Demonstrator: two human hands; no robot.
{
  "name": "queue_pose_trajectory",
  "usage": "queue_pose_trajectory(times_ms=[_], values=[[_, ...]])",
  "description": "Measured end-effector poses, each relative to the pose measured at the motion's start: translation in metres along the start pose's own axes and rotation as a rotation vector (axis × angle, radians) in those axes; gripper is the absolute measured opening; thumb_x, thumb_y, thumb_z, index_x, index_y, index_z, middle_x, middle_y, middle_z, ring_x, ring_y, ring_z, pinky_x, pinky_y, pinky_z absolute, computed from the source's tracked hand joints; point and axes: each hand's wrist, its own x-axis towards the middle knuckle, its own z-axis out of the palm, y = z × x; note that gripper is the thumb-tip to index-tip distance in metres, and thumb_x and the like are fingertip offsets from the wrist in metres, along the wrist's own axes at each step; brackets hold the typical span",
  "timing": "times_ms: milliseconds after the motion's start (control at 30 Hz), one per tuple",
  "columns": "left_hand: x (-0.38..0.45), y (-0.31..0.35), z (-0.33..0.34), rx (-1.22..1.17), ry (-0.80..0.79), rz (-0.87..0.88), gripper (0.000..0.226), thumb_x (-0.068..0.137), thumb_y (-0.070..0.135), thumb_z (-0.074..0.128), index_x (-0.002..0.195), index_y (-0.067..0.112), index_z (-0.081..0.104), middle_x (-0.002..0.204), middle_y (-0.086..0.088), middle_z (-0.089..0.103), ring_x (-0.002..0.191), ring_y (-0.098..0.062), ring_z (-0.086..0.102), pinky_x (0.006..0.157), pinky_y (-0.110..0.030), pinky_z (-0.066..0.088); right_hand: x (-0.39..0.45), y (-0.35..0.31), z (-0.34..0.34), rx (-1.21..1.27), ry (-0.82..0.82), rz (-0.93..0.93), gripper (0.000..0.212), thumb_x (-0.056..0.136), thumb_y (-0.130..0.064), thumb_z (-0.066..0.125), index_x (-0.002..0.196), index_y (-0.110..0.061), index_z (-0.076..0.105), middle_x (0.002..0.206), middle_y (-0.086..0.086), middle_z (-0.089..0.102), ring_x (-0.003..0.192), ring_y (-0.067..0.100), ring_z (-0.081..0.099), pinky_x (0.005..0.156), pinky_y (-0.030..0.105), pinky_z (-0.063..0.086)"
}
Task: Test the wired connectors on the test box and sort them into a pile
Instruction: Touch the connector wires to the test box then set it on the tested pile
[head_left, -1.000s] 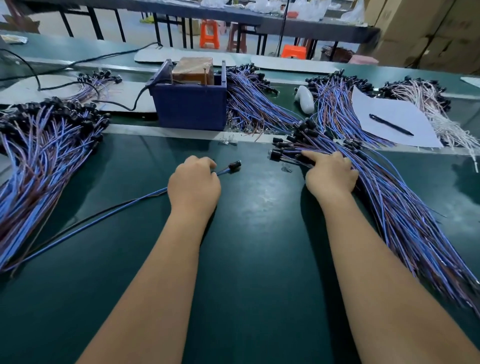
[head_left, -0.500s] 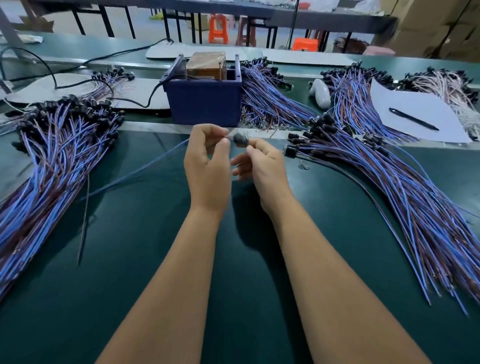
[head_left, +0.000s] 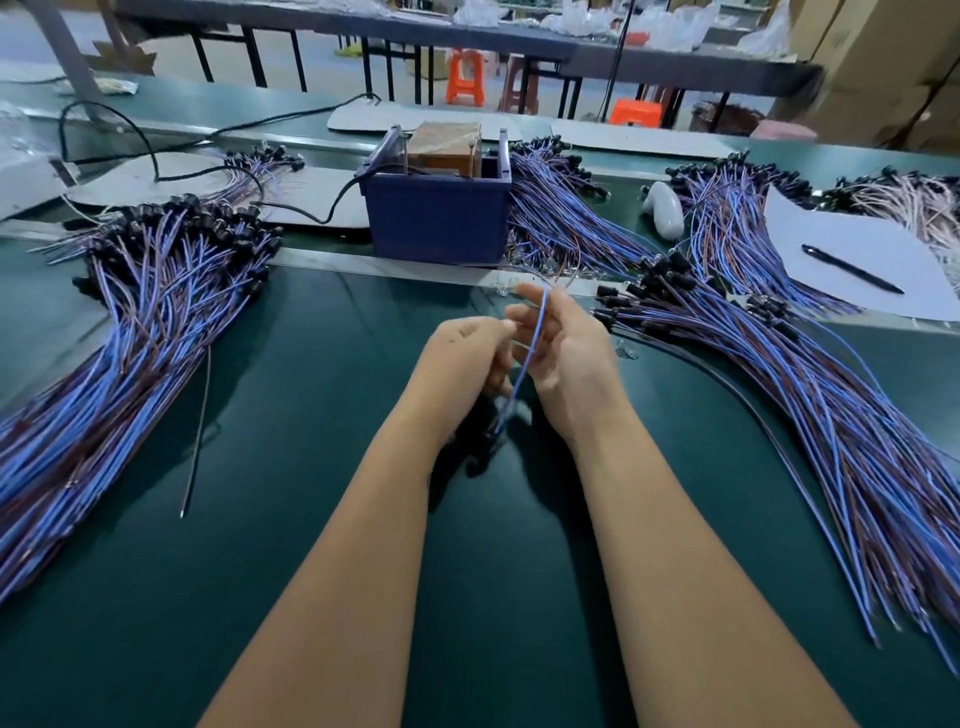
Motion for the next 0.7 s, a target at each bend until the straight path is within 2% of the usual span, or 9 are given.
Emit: queue_pose_trajectory(times_ms=[100,167,233,333,400,500,600,633,700], values=[[-0.004,0.004,0.001,0.196,-0.066,0.033,0.032,0.081,0.025,0.052,0.051,0.015,0.054,0.052,-0.003,0.054,0.050,-0.015,0.049,0.053,-0.021,0.039,-0.001,0.001,-0.002,-0.084,0.041,-0.052,0.021,0.099,-0.017,0.052,0.090,-0.014,0.070,0.059,-0.005,0.060,0.053,0.011,0.051,0.058,0.028,0.041],[0.007,0.008,0.003,0.179,0.055,-0.103,0.026,0.079,0.014,0.050,0.053,0.011,0.054,0.056,-0.005,0.056,0.054,-0.020,0.051,0.060,-0.027,0.043,-0.003,0.001,-0.003,-0.084,-0.012,-0.075,0.021,0.100,-0.012,0.050,0.092,-0.012,0.070,0.055,-0.006,0.056,0.054,0.010,0.049,0.057,0.023,0.041],[0.014,0.011,0.000,0.055,0.186,-0.232,0.023,0.085,0.011,0.049,0.066,0.009,0.061,0.062,-0.004,0.060,0.058,-0.022,0.055,0.060,-0.030,0.047,-0.006,0.000,-0.001,-0.068,-0.123,-0.062,0.023,0.101,-0.010,0.046,0.094,-0.008,0.068,0.053,-0.003,0.054,0.051,0.008,0.049,0.052,0.018,0.040],[0.010,0.008,-0.007,-0.158,0.150,-0.041,0.035,0.103,0.023,0.036,0.096,0.009,0.067,0.076,-0.002,0.066,0.052,-0.014,0.056,0.048,-0.028,0.048,-0.012,0.004,0.008,-0.224,-0.256,-0.032,0.025,0.099,-0.006,0.045,0.089,-0.008,0.068,0.052,0.002,0.053,0.045,0.009,0.047,0.045,0.017,0.040],[0.006,0.005,-0.011,-0.236,0.152,0.035,0.031,0.105,0.020,0.039,0.095,0.012,0.067,0.077,-0.001,0.069,0.042,-0.015,0.048,0.039,-0.024,0.042,-0.015,0.009,0.015,-0.393,-0.281,-0.049,0.026,0.098,-0.004,0.048,0.083,-0.011,0.068,0.054,0.005,0.052,0.046,0.010,0.047,0.045,0.017,0.040],[0.007,0.003,-0.016,-0.267,0.219,0.004,0.022,0.101,0.015,0.052,0.090,0.016,0.070,0.080,0.000,0.072,0.047,-0.015,0.055,0.036,-0.021,0.039,-0.019,0.014,0.021,-0.534,-0.264,-0.087,0.024,0.097,-0.009,0.052,0.079,-0.009,0.067,0.054,0.004,0.054,0.047,0.009,0.048,0.047,0.018,0.041],[0.009,0.001,-0.020,-0.281,0.284,-0.009,0.014,0.095,0.014,0.062,0.085,0.016,0.071,0.075,0.003,0.073,0.063,-0.011,0.065,0.050,-0.025,0.052,-0.022,0.016,0.022,-0.639,-0.186,-0.151,0.021,0.096,-0.016,0.055,0.085,-0.005,0.070,0.056,-0.006,0.058,0.053,0.007,0.051,0.053,0.019,0.043],[0.010,0.000,-0.021,-0.257,0.300,0.002,0.012,0.093,0.013,0.064,0.084,0.016,0.071,0.074,0.004,0.072,0.067,-0.011,0.066,0.059,-0.026,0.055,-0.023,0.017,0.023,-0.687,-0.143,-0.189,0.019,0.095,-0.018,0.056,0.085,-0.008,0.069,0.060,-0.008,0.060,0.058,0.007,0.053,0.058,0.022,0.045],[0.011,-0.002,-0.022,-0.179,0.332,0.012,0.010,0.091,0.014,0.068,0.083,0.018,0.072,0.072,0.005,0.071,0.071,-0.011,0.066,0.072,-0.029,0.056,-0.024,0.016,0.023,-0.732,-0.066,-0.238,0.016,0.094,-0.022,0.057,0.086,-0.011,0.066,0.070,-0.001,0.065,0.068,0.015,0.057,0.069,0.034,0.050]])
